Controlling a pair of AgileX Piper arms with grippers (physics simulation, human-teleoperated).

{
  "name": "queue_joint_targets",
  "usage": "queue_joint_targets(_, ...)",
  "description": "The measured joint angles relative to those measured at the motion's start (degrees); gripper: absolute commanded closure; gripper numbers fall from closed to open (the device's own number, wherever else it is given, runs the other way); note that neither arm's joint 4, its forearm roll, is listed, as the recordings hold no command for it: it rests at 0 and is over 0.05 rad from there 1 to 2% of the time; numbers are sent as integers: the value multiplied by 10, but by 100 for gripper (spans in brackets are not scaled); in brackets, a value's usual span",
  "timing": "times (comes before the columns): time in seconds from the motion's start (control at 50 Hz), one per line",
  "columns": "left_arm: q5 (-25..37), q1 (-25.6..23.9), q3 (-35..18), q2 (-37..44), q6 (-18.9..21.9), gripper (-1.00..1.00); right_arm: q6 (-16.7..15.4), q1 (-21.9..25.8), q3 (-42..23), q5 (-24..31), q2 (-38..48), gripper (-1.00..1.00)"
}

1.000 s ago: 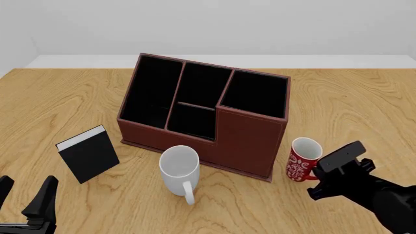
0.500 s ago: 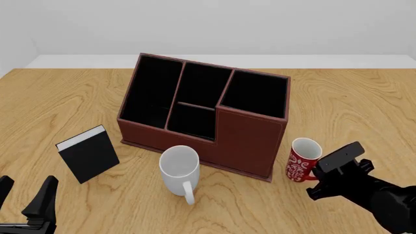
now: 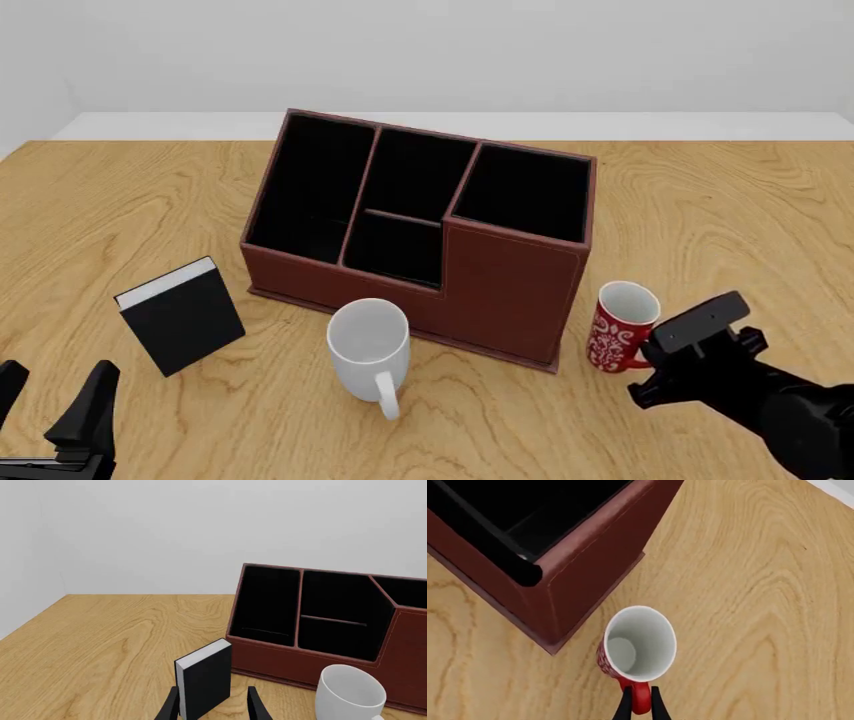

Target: Pick up the red mug and place it to the right of the caddy.

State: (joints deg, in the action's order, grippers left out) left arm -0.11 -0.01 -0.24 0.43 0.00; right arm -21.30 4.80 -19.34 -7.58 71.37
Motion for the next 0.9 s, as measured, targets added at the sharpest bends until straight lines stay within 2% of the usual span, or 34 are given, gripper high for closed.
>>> queue_joint_targets(0.06,0,0,0,0,0,-100,1,0,1,-2,1,100)
queue_joint_targets(0.08,0,0,0,0,0,-100,2,1,1,-2,1,-100)
queue_joint_targets(0.56,0,0,0,0,0,-100,37,8,5,6,11,-100)
queue_joint_targets(0.9,0,0,0,0,0,-100,37,-14,20,72,-85,-100)
